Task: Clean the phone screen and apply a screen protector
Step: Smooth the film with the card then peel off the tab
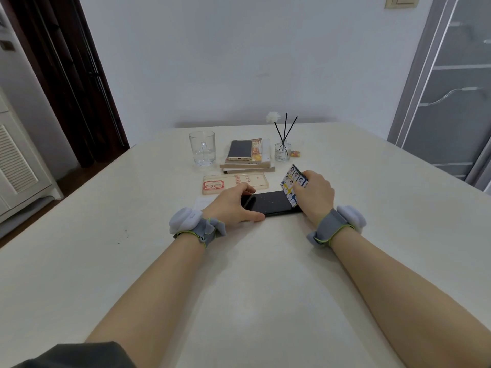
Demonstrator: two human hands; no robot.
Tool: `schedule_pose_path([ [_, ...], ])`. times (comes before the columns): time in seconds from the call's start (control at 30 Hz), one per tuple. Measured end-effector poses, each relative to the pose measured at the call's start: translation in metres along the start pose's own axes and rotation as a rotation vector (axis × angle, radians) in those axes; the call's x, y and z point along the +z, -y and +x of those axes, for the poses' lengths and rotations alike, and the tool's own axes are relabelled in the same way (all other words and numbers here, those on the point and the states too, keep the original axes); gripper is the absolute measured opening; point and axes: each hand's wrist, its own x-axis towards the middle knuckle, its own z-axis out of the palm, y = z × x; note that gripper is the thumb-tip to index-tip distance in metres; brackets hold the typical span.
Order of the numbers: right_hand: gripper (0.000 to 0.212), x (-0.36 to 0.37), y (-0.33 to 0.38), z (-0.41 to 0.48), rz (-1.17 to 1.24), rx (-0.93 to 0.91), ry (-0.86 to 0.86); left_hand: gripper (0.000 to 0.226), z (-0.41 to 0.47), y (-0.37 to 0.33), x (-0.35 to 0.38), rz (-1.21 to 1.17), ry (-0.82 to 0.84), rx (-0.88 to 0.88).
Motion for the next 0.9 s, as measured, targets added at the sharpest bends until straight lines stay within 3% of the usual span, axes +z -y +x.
schedule_pose_path([
  [0.27,0.022,0.010,0.011,-0.005,0.004,-0.124,0.090,0.067,-0.001,-0.002,-0.001,0.015,0.000,-0.001],
  [0.43,0.023,0.002,0.003,0.001,-0.009,-0.020,0.004,0.067,-0.001,-0.002,-0.001,0.018,-0.006,-0.002],
  [0.67,0.021,0.013,0.012,-0.005,0.004,-0.131,0.081,0.067,-0.002,-0.002,-0.002,0.029,-0.006,-0.006],
  [0.9,0.023,0.007,-0.003,0.006,-0.065,-0.019,0.001,0.066,-0.002,-0.002,-0.002,0.021,-0.005,-0.005],
])
